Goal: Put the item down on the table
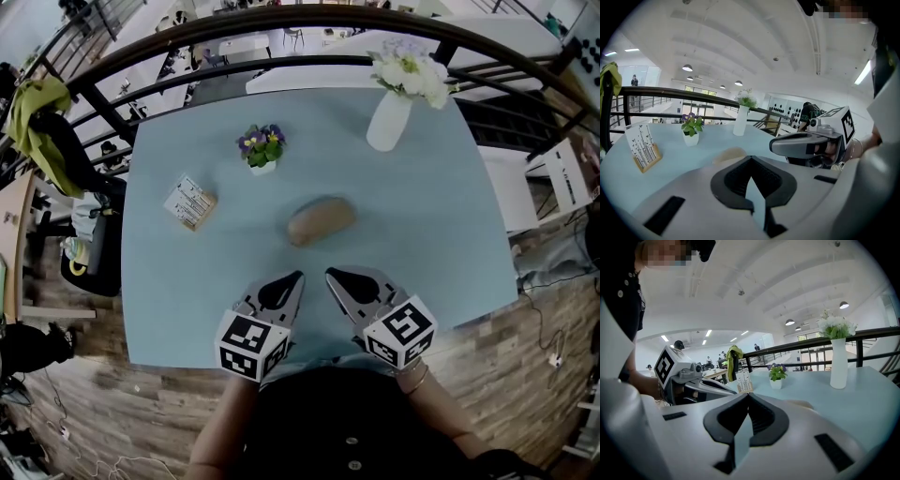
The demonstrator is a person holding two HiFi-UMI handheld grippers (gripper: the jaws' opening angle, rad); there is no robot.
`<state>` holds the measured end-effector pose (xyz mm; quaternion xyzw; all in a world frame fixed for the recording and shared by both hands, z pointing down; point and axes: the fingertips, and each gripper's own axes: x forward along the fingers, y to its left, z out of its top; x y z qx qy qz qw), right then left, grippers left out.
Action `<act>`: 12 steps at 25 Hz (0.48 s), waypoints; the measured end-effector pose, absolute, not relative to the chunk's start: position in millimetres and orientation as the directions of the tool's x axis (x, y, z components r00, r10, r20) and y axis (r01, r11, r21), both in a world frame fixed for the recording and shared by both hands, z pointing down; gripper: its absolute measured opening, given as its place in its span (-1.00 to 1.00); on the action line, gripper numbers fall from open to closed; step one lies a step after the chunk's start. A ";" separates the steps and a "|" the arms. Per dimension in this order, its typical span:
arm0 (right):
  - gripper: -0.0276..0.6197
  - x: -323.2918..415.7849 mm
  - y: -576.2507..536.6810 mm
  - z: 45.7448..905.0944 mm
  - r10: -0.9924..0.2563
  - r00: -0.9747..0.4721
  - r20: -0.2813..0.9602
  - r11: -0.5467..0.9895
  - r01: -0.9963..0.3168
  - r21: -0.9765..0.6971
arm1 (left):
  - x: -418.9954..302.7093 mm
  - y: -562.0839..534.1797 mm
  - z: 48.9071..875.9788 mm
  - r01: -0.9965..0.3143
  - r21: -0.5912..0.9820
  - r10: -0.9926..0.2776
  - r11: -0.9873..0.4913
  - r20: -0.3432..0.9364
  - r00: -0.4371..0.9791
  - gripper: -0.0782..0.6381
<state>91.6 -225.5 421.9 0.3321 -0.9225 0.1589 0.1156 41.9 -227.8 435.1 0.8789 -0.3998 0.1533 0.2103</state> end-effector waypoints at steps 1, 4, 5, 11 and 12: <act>-0.90 91.6 -225.2 423.0 -0.573 -0.754 0.322 0.730 -0.648 -0.218 | 42.1 -227.7 435.3 -0.766 0.248 -0.636 -0.593 0.440 0.634 -0.74; -0.90 91.4 -223.4 424.6 -0.566 -0.757 0.327 0.734 -0.643 -0.219 | 42.3 -228.7 435.5 -0.764 0.241 -0.639 -0.598 0.433 0.636 -0.73; -0.90 91.2 -223.0 424.8 -0.564 -0.759 0.326 0.735 -0.641 -0.220 | 42.3 -229.1 435.5 -0.764 0.239 -0.640 -0.599 0.430 0.636 -0.73; -0.90 92.1 -224.8 423.9 -0.561 -0.759 0.330 0.737 -0.639 -0.219 | 43.3 -230.8 437.0 -0.760 0.239 -0.635 -0.604 0.432 0.641 -0.73; -0.90 92.4 -225.1 423.5 -0.561 -0.759 0.331 0.737 -0.640 -0.217 | 42.8 -231.0 438.0 -0.759 0.233 -0.634 -0.608 0.433 0.641 -0.73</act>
